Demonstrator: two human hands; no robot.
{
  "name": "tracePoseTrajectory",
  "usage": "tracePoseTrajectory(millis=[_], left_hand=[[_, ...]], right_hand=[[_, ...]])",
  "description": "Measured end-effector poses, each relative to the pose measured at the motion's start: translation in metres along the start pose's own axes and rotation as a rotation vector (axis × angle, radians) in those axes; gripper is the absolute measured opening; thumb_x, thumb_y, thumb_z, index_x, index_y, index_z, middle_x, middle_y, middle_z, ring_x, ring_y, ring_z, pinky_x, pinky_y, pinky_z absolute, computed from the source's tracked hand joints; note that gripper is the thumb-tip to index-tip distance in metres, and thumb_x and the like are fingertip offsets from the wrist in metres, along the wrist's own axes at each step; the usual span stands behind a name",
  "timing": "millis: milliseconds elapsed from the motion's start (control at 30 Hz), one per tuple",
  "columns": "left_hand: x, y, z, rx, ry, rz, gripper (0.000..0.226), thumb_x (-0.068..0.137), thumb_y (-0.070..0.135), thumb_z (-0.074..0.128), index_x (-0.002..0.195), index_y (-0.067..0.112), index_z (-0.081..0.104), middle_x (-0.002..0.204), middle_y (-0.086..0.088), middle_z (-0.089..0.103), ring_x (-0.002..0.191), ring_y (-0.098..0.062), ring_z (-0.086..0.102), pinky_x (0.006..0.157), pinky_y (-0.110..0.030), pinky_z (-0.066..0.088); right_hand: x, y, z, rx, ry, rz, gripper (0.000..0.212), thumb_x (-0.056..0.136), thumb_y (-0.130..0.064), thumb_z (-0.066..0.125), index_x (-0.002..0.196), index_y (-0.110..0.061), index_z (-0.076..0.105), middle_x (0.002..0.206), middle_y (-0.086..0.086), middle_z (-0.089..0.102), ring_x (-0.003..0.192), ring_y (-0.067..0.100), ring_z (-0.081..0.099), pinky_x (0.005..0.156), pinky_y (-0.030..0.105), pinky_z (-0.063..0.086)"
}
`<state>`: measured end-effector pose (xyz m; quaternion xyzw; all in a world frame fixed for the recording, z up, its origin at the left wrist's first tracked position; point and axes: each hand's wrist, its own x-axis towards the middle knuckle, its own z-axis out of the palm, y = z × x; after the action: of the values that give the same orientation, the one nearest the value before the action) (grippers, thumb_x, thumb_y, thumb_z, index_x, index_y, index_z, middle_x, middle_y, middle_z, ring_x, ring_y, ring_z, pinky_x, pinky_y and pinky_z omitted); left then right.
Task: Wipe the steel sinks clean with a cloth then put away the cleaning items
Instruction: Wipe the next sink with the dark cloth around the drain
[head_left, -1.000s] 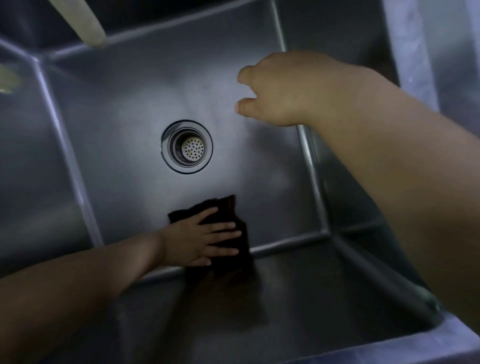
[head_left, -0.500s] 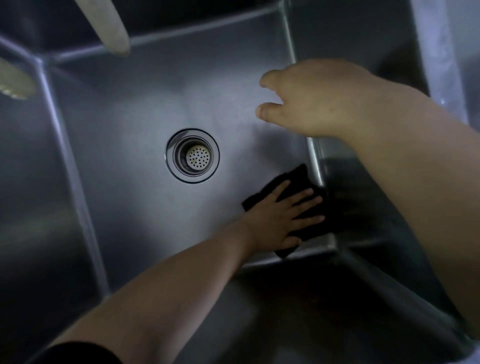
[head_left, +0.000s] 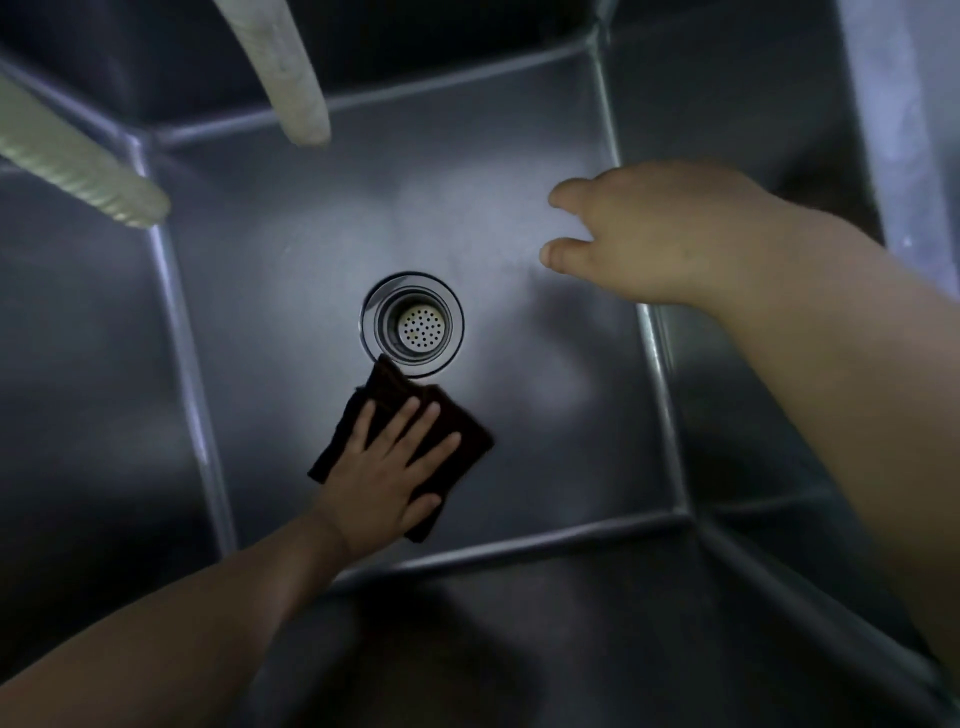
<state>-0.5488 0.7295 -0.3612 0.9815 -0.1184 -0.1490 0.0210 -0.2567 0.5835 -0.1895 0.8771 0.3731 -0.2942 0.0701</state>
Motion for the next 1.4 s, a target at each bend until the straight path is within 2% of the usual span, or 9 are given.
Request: tracePoseTrajectory(millis=[200,333,500,567,733,967,1067,1167,1400], left_hand=[[0.072,0.02,-0.018,-0.05,0.044,0.068,0.071,0.077,0.053,0.044,0.143,0.026,0.037,0.15,-0.012,0.035,0.139,-0.033,0.029,0.11,-0.059,0.014],[0.145,0.016,-0.035,-0.074,0.037,-0.106,0.071,0.084,0.055,0.04,0.148,0.029,0.023,0.157,-0.009,0.019,0.145,-0.028,0.015,0.112,-0.058,0.004],[0.193,-0.039,-0.049,-0.115,0.042,-0.326,0.074,0.088,0.058,0.029,0.15,0.029,0.0,0.159,-0.008,-0.004,0.145,-0.027,-0.009,0.11,-0.054,-0.012],[0.192,-0.065,-0.051,-0.12,0.03,-0.379,0.073,0.09,0.057,0.027,0.15,0.028,-0.003,0.159,-0.008,-0.009,0.145,-0.027,-0.012,0.11,-0.055,-0.011],[0.138,-0.113,-0.042,-0.101,0.031,-0.493,0.073,0.092,0.053,0.034,0.151,0.024,0.003,0.159,-0.01,-0.004,0.146,-0.028,-0.006,0.112,-0.057,-0.003],[0.031,-0.084,-0.018,-0.092,-0.053,-0.589,0.072,0.086,0.049,0.022,0.149,0.014,0.021,0.156,-0.018,0.013,0.144,-0.034,0.008,0.112,-0.058,0.003],[0.004,-0.047,-0.01,-0.075,-0.063,-0.499,0.072,0.082,0.048,0.031,0.144,0.009,0.034,0.15,-0.024,0.028,0.139,-0.039,0.022,0.108,-0.064,0.013],[0.004,-0.015,-0.008,-0.022,-0.057,-0.336,0.072,0.078,0.05,0.035,0.141,0.015,0.032,0.144,-0.024,0.039,0.136,-0.04,0.031,0.103,-0.068,0.021],[0.094,0.028,-0.025,-0.049,0.012,-0.079,0.077,0.076,0.057,0.054,0.143,0.025,0.036,0.151,-0.013,0.033,0.139,-0.033,0.029,0.106,-0.066,0.016]], right_hand=[[0.001,0.004,-0.001,-0.025,0.029,0.024,0.052,0.095,-0.053,0.032,0.134,-0.02,0.04,0.13,0.006,0.052,0.114,0.03,0.05,0.078,0.038,0.038],[0.002,0.005,0.0,-0.038,0.04,0.026,0.053,0.095,-0.055,0.031,0.133,-0.02,0.04,0.127,0.006,0.053,0.11,0.029,0.052,0.071,0.034,0.036],[0.003,0.006,0.0,-0.041,0.047,0.042,0.051,0.093,-0.057,0.031,0.127,-0.021,0.043,0.119,0.004,0.055,0.098,0.026,0.051,0.062,0.032,0.033],[0.003,0.005,0.0,-0.051,0.035,0.056,0.053,0.093,-0.058,0.03,0.13,-0.022,0.041,0.123,0.004,0.055,0.106,0.028,0.052,0.068,0.035,0.035],[0.001,0.006,0.0,-0.027,0.065,0.055,0.051,0.093,-0.058,0.031,0.126,-0.021,0.043,0.116,0.006,0.056,0.104,0.03,0.052,0.069,0.035,0.036],[0.002,0.006,0.001,0.0,0.068,0.046,0.053,0.093,-0.058,0.032,0.13,-0.022,0.043,0.126,0.005,0.055,0.112,0.03,0.051,0.074,0.036,0.037],[0.002,0.005,0.002,0.008,0.07,0.025,0.052,0.093,-0.057,0.032,0.129,-0.021,0.043,0.125,0.005,0.054,0.11,0.03,0.052,0.074,0.035,0.037],[0.003,0.004,0.003,0.005,0.087,0.017,0.051,0.093,-0.056,0.032,0.129,-0.022,0.043,0.125,0.005,0.054,0.109,0.03,0.053,0.072,0.034,0.036],[0.003,0.006,0.003,0.026,0.095,-0.001,0.049,0.094,-0.056,0.03,0.127,-0.023,0.042,0.12,0.003,0.055,0.104,0.027,0.054,0.066,0.033,0.033]])
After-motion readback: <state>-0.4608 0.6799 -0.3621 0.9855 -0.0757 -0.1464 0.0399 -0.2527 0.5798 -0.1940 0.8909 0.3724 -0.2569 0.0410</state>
